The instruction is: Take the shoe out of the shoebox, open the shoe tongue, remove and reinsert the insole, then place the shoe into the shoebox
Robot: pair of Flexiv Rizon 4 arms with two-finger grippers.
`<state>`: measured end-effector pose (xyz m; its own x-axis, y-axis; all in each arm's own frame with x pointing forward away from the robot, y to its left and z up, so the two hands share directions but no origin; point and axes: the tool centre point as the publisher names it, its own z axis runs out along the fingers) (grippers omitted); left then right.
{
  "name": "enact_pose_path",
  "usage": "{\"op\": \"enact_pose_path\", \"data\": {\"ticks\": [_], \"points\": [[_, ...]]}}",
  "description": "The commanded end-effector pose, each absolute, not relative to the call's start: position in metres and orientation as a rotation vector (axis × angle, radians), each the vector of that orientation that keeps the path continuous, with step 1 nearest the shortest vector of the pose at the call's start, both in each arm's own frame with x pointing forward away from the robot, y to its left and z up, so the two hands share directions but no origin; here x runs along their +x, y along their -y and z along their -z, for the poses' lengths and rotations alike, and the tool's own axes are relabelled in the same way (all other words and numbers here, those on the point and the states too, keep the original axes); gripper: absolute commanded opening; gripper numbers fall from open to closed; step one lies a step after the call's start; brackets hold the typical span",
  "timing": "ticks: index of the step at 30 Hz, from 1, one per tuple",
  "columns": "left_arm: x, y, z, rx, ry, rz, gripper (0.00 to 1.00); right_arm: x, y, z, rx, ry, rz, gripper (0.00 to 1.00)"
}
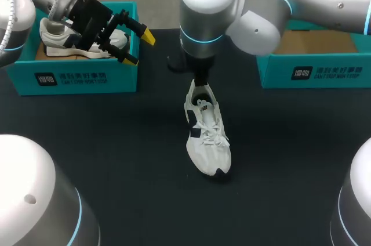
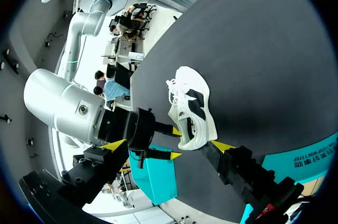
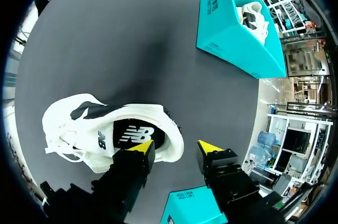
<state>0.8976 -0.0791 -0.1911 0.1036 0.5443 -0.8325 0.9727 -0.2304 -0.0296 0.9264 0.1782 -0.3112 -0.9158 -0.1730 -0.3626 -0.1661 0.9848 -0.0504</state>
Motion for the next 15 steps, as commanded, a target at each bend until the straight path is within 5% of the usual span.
{"op": "enact_pose_path", "data": {"ticks": [1, 6, 15], "points": [[0.898, 0.079, 0.191, 1.842, -1.479, 1.012, 1.00, 0.933, -0.182, 0.326, -0.247, -2.757, 0.050, 0.60], [0.898, 0.079, 0.191, 1.842, -1.479, 1.012, 1.00, 0.940, -0.178, 0.337, -0.268, -2.744, 0.087, 0.67], [0.898, 0.079, 0.191, 1.842, -1.479, 1.012, 1.00, 0.950, -0.172, 0.352, -0.311, -2.752, 0.122, 0.63]]}}
